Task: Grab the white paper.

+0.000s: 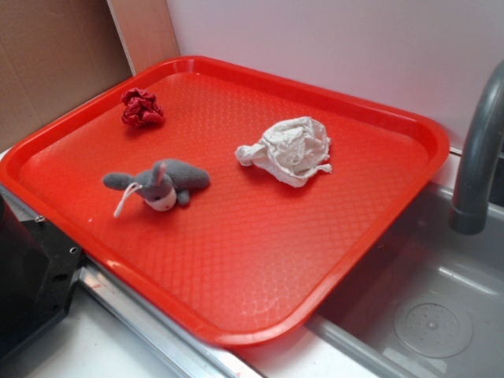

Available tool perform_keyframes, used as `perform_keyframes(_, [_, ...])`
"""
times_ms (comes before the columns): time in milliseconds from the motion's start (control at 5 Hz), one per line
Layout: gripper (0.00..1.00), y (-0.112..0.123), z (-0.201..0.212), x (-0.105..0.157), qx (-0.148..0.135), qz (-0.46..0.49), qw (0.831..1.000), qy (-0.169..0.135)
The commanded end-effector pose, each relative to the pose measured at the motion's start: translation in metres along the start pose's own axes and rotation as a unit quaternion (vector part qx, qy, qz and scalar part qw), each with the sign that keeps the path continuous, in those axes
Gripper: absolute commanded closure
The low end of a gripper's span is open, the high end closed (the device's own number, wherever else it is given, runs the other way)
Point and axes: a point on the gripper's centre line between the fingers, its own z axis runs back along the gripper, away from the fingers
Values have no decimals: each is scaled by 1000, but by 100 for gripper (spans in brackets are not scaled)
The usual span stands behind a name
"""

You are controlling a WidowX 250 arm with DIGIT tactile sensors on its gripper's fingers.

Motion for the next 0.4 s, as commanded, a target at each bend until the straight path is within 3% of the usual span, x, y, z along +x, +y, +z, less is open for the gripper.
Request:
perform_keyframes(0, [0, 0, 0, 0, 0, 0, 1000, 0])
perform_keyframes(200, [0, -11, -43, 45, 4, -54, 999, 3])
